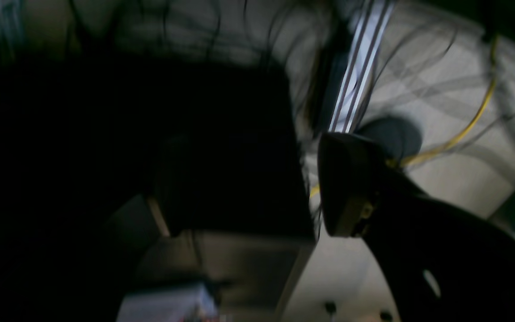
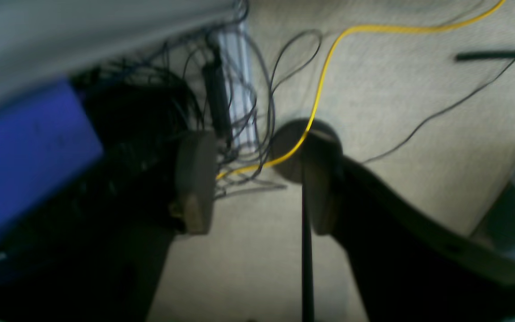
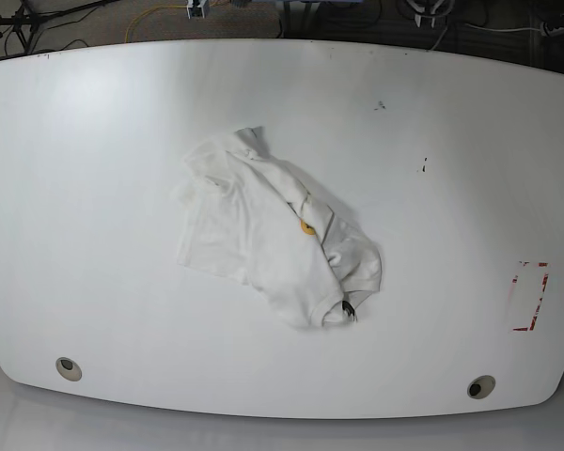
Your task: Fold the T-shirt properly
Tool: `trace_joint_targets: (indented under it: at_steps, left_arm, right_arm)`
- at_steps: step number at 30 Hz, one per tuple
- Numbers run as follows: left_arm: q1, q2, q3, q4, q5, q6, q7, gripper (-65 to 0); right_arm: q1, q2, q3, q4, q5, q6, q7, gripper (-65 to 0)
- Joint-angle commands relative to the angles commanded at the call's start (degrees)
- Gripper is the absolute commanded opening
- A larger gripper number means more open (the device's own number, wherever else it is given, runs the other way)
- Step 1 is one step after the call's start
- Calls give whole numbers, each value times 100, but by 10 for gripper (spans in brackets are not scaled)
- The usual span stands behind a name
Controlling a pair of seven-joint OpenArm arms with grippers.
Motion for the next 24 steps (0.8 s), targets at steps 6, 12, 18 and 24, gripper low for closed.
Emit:
trace_joint_targets:
  at_steps: [6, 12, 18, 24]
  left_arm:
    - [-90, 3, 12, -78, 2, 9, 6, -243]
    - [117, 39, -37, 238, -29, 7, -33, -242]
    - [634, 143, -79, 993, -26, -9, -146, -240]
    - [969, 191, -48, 1433, -32, -34, -230, -237]
  right_arm:
    - [169, 14, 24, -239, -1, -11, -23, -466]
    - [96, 59, 37, -195, 42, -9, 8, -503]
    - [-213, 10, -12, 118, 49, -30, -3, -519]
    - [-585, -96, -11, 806, 4, -33, -37, -528]
